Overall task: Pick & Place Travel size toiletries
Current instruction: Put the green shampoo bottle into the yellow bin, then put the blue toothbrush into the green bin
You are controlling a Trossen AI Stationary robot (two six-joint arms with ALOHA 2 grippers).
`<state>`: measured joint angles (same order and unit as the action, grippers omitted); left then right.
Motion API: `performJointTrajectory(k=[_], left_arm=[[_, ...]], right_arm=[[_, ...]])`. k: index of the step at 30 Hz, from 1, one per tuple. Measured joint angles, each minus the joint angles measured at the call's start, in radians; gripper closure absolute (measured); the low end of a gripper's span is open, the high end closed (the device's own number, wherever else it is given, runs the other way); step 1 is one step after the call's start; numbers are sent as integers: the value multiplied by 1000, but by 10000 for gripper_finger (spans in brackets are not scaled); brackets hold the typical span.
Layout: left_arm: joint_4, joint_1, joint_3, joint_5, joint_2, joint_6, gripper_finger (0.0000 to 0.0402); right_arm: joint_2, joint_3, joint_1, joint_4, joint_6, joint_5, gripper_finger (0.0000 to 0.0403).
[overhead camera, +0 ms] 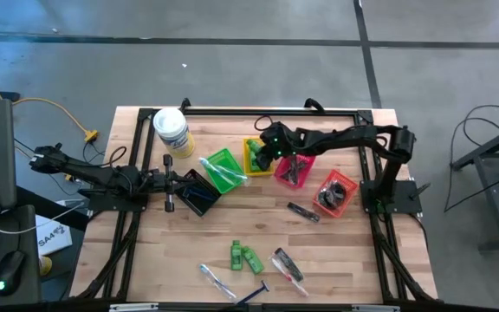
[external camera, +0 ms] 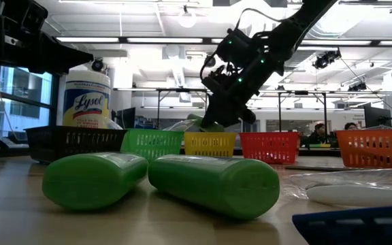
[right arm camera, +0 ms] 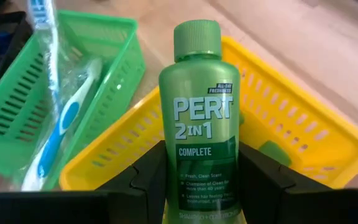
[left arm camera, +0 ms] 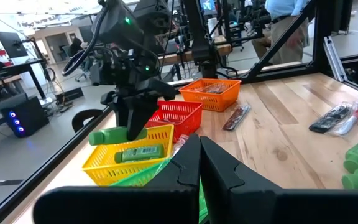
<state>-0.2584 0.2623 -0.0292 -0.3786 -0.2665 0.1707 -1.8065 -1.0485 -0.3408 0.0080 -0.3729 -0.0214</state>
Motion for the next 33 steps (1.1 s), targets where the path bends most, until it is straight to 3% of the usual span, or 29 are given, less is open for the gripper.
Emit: performJointTrajectory(k=[8, 21, 29, 33], left_arm=[[0, 0, 0, 0, 0, -18, 402], [0, 0, 0, 0, 0, -20, 402], [0, 0, 0, 0, 0, -20, 402], [10, 0, 0, 0, 0, -20, 402]], right_arm=[[0, 0, 13, -2, 13, 45, 254], [0, 0, 36, 5, 56, 45, 196], [0, 0, 36, 46, 61, 55, 203], [48, 0, 42, 59, 114, -19, 214]])
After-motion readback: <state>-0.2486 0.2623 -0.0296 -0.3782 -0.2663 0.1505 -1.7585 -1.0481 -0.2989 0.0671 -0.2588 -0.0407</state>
